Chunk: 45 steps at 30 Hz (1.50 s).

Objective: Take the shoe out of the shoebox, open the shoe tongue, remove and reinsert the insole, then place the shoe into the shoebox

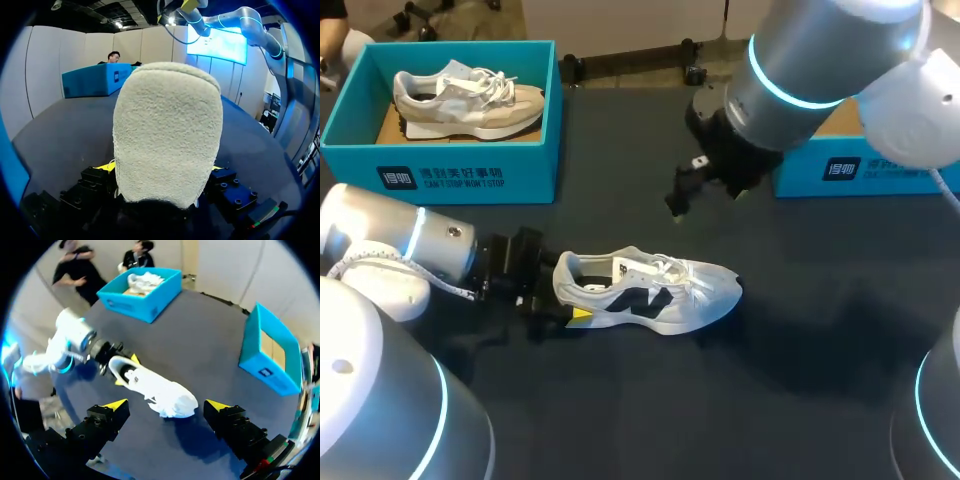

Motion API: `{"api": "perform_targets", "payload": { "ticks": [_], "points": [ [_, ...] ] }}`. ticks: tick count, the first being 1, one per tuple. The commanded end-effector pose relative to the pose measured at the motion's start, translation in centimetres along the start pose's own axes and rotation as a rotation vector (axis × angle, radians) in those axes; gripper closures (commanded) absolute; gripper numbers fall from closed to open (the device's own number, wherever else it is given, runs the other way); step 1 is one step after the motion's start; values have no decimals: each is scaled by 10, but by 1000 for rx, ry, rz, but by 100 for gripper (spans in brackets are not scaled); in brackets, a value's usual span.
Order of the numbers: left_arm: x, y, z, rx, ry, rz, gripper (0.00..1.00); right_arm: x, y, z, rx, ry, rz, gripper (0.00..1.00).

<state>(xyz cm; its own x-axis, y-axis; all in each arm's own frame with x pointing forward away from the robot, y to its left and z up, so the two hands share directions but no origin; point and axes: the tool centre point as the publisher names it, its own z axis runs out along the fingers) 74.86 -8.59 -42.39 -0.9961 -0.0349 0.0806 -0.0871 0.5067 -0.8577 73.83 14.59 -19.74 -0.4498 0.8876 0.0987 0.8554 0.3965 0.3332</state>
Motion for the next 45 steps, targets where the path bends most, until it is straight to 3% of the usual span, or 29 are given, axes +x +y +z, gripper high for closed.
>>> {"api": "perform_targets", "payload": {
  "ticks": [1,13,18,27,45],
  "points": [
    [0,0,-1,-4,0,-1,100,24,11,-2,-10,-131,158,0],
    [0,0,-1,-4,0,-1,100,59,32,7,-91,-225,279,0],
    [0,0,-1,-4,0,-1,100,72,37,17,-90,-264,310,0],
    [0,0,-1,-4,0,-1,100,104,43,57,-48,-217,321,0],
    [0,0,-1,-4,0,-1,100,100,22,101,98,-203,315,0]
  ]
}}
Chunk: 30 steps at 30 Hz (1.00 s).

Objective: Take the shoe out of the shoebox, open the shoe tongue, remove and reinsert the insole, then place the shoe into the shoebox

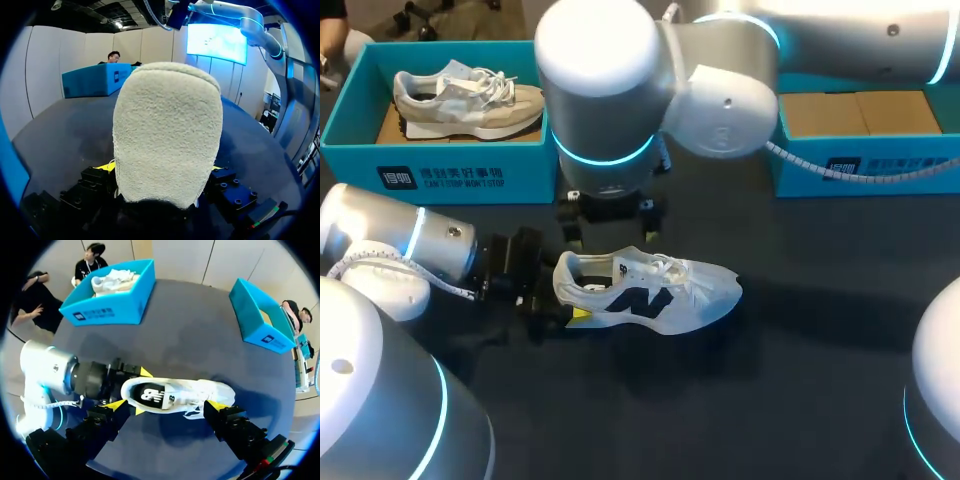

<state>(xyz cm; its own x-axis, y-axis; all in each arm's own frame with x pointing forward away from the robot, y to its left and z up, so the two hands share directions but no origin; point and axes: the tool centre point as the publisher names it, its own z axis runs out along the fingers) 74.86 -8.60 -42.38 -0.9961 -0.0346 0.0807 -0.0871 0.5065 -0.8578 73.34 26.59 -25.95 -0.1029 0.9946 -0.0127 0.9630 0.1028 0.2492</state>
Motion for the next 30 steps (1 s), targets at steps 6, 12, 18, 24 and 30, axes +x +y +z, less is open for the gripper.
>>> {"api": "perform_targets", "payload": {
  "ticks": [6,12,18,24,30],
  "points": [
    [0,0,-1,-4,0,-1,100,5,-10,26,82,-34,-5,0],
    [0,0,-1,-4,0,-1,100,5,-10,26,82,-34,-5,0],
    [0,0,-1,-4,0,-1,100,5,-10,26,82,-34,-5,0],
    [0,0,-1,-4,0,-1,100,10,-8,34,87,-30,32,0],
    [0,0,-1,-4,0,-1,100,12,-9,49,107,-25,103,0]
  ]
}}
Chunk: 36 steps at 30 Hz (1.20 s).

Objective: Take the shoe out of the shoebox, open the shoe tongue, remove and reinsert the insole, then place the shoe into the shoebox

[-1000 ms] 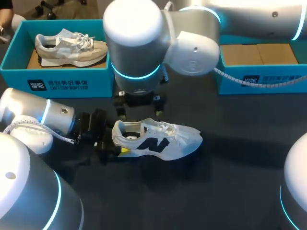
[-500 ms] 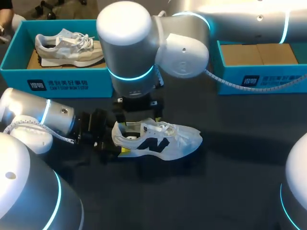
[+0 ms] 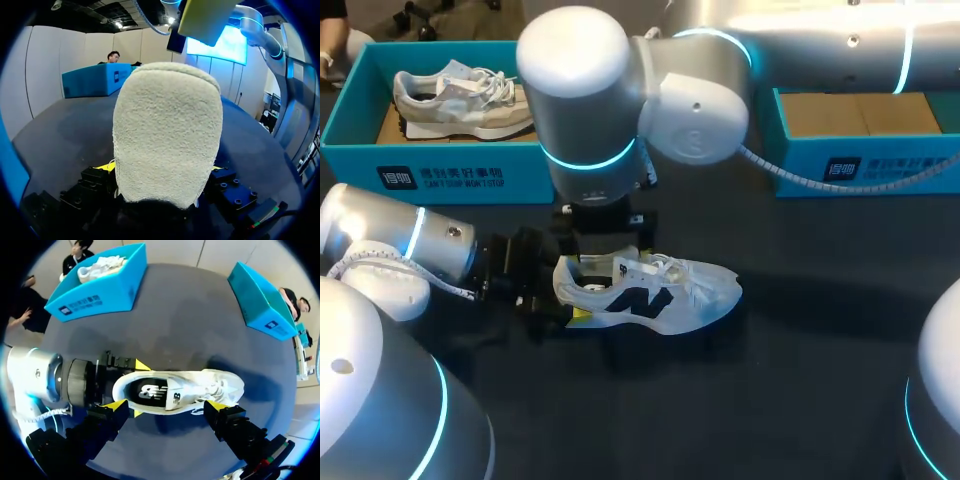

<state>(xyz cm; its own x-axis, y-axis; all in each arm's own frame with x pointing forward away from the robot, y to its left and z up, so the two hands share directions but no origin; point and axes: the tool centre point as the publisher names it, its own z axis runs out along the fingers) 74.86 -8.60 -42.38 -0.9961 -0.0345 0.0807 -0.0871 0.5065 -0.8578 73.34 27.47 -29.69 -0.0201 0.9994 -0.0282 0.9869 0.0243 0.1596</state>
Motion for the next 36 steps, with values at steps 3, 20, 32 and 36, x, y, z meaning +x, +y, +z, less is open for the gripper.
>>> {"api": "perform_targets", "payload": {
  "ticks": [3,20,32,36],
  "points": [
    [0,0,-1,-4,0,-1,100,1,-1,20,22,-11,46,0],
    [0,0,-1,-4,0,-1,100,-13,-5,55,41,-188,102,0],
    [0,0,-1,-4,0,-1,100,-26,-7,62,23,-293,145,0],
    [0,0,-1,-4,0,-1,100,-29,-4,63,30,-322,136,0]
  ]
}}
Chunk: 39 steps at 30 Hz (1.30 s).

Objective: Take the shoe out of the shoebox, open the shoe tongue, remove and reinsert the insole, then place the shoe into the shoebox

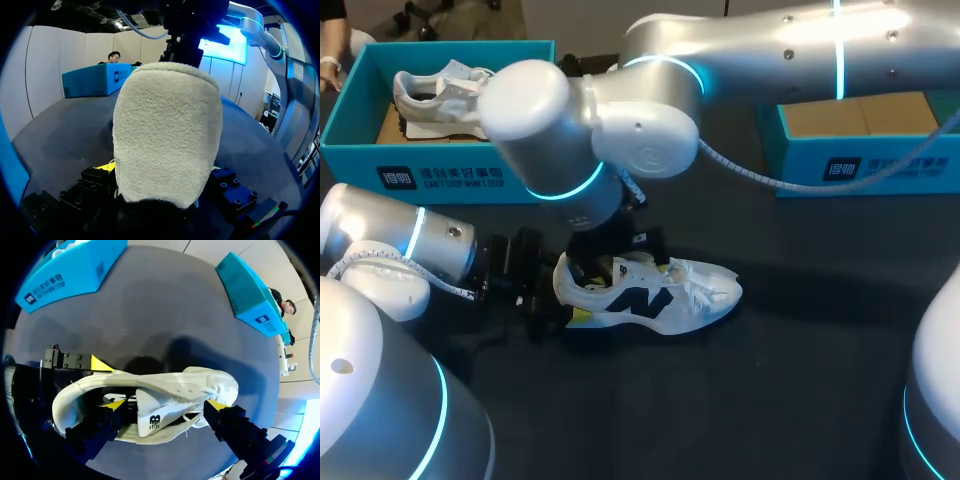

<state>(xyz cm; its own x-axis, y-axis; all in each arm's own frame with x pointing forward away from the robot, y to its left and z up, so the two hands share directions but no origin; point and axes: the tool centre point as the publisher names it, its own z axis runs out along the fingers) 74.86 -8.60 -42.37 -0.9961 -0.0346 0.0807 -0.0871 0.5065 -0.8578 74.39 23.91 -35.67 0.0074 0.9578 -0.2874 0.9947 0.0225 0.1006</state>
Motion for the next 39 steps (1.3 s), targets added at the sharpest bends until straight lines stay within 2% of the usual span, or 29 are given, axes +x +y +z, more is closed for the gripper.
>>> {"api": "perform_targets", "payload": {
  "ticks": [1,7,22,23,26,27,32,37,39],
  "points": [
    [0,0,-1,-4,0,-1,100,5,-4,1,-9,-54,147,0],
    [0,0,-1,-4,0,-1,100,-6,-4,0,-14,-91,161,0],
    [0,0,-1,-4,0,-1,100,-34,0,-3,3,-95,216,0],
    [0,0,-1,-4,0,-1,100,-35,0,-2,6,-87,223,5],
    [0,0,-1,-4,0,-1,100,-38,0,-1,6,-88,242,45],
    [0,0,-1,-4,0,-1,100,-39,0,-2,6,-86,251,53],
    [0,0,-1,-4,0,-1,100,-46,0,-1,9,-77,277,65],
    [0,0,-1,-4,0,-1,100,-49,0,-1,11,-75,287,93],
    [0,0,-1,-4,0,-1,100,-51,0,-1,12,-75,291,100]
  ]
}}
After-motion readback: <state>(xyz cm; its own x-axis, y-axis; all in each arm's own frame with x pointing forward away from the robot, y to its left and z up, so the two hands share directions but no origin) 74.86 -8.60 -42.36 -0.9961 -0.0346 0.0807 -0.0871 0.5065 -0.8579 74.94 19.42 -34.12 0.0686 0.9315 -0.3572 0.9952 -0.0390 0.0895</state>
